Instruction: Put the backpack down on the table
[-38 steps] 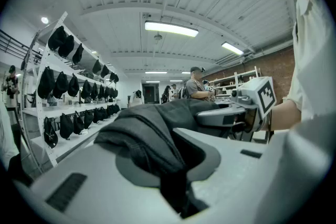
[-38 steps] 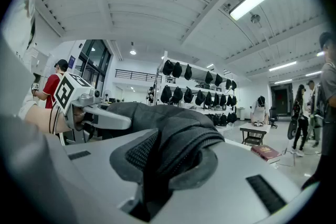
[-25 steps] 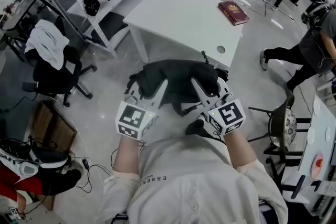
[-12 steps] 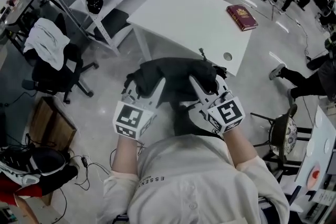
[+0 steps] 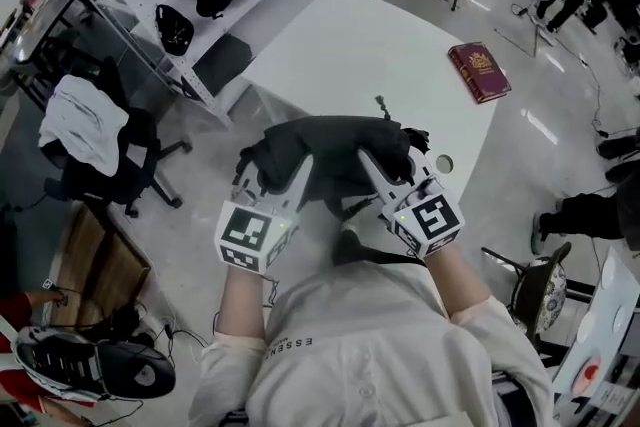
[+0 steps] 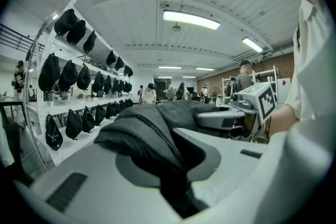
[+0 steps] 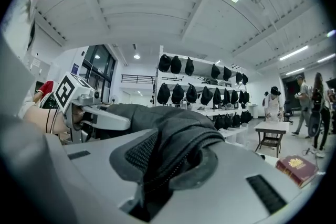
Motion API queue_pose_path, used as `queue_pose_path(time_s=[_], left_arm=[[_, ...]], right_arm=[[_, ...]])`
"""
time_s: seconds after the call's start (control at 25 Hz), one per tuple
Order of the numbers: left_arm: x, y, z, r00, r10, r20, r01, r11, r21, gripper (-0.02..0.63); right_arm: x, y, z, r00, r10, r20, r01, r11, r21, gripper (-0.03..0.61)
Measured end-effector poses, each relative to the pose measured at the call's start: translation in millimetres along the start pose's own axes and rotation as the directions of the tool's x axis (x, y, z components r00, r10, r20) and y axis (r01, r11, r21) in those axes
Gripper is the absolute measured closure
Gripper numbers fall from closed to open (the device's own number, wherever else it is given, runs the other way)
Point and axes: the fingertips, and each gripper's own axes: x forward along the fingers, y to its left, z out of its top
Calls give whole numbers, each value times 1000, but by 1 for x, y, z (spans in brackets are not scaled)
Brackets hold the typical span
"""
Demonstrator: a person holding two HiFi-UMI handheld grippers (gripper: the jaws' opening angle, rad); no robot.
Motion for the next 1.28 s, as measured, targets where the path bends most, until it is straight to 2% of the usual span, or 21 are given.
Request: queue_pose_path(time_s=[0.28, 0.56, 0.8, 1.04, 1.28], left_arm=[[98, 109, 25, 1000, -7, 29, 7, 1000, -6, 546], [175, 138, 42, 998, -41, 40, 41, 999, 11, 546], [230, 158, 49, 993, -118, 28, 118, 993, 16, 546], [292, 181, 55, 971, -235, 34, 234, 972, 33, 546], [359, 207, 66, 932, -361, 31, 360, 932, 53, 546]], right_arm=[[118, -88, 14, 1000, 2, 3, -2, 1000, -27, 488], [155, -160, 9, 999, -33, 12, 34, 999, -37, 486], [178, -206, 5, 996, -92, -12, 92, 995, -29, 486], [200, -258, -3, 978, -206, -17, 205, 978, -24, 486], [227, -312, -8, 945, -326, -31, 325, 945, -15, 486]])
